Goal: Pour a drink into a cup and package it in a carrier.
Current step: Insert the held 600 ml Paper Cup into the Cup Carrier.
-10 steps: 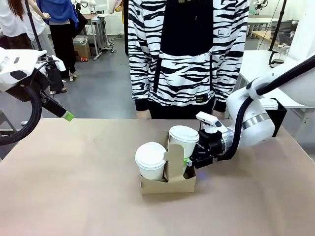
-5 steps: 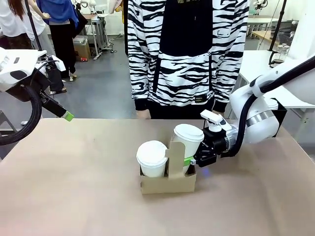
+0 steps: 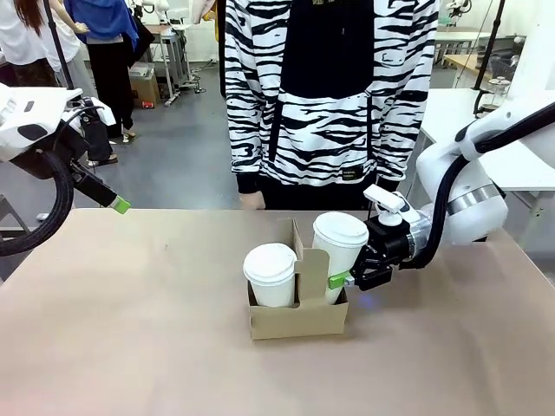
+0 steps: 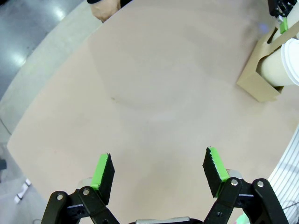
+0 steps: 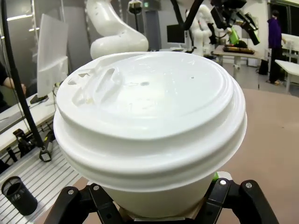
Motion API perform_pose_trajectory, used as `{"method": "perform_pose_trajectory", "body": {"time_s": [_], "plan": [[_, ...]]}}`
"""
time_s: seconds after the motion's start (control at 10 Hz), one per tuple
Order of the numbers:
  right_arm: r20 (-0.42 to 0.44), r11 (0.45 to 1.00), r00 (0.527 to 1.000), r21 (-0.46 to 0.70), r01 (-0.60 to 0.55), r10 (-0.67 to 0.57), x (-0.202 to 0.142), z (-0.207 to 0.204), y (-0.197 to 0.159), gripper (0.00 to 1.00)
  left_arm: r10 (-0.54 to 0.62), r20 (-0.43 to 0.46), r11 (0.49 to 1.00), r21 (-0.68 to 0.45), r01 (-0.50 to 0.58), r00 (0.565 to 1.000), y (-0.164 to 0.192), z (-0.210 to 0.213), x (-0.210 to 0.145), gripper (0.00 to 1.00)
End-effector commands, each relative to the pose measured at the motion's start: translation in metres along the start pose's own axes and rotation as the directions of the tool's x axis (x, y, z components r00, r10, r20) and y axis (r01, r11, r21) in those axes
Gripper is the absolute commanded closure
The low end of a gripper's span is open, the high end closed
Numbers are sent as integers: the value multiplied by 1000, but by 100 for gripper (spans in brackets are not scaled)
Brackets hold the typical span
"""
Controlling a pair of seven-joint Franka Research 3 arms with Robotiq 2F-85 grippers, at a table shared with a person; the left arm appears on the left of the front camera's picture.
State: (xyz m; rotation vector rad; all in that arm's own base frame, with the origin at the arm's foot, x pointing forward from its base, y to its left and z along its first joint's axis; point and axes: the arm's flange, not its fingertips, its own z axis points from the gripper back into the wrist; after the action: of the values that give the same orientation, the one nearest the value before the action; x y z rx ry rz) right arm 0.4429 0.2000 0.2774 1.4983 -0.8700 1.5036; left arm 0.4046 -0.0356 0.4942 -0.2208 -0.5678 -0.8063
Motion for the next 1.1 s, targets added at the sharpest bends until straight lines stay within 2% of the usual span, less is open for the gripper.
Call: {"method": "perform_pose_trajectory", "body": {"time_s": [0.0,0.5,0.6,1.0], "plan": [[-50,1000,999,23,-11,13,-2,-6,0,19,4,-8,1000,7,-4,1000,0,3,1,5],[-137,1000,991,19,3,0,-6,-11,-2,19,4,-8,1000,7,-4,1000,0,3,1,5],[-148,1000,989,21,-3,6,-6,-10,-1,0,4,-8,1000,7,-4,1000,0,3,1,5],[-207,1000,978,-18,-3,-1,1,1,3,0,4,-8,1000,7,-4,1000,0,3,1,5]]}}
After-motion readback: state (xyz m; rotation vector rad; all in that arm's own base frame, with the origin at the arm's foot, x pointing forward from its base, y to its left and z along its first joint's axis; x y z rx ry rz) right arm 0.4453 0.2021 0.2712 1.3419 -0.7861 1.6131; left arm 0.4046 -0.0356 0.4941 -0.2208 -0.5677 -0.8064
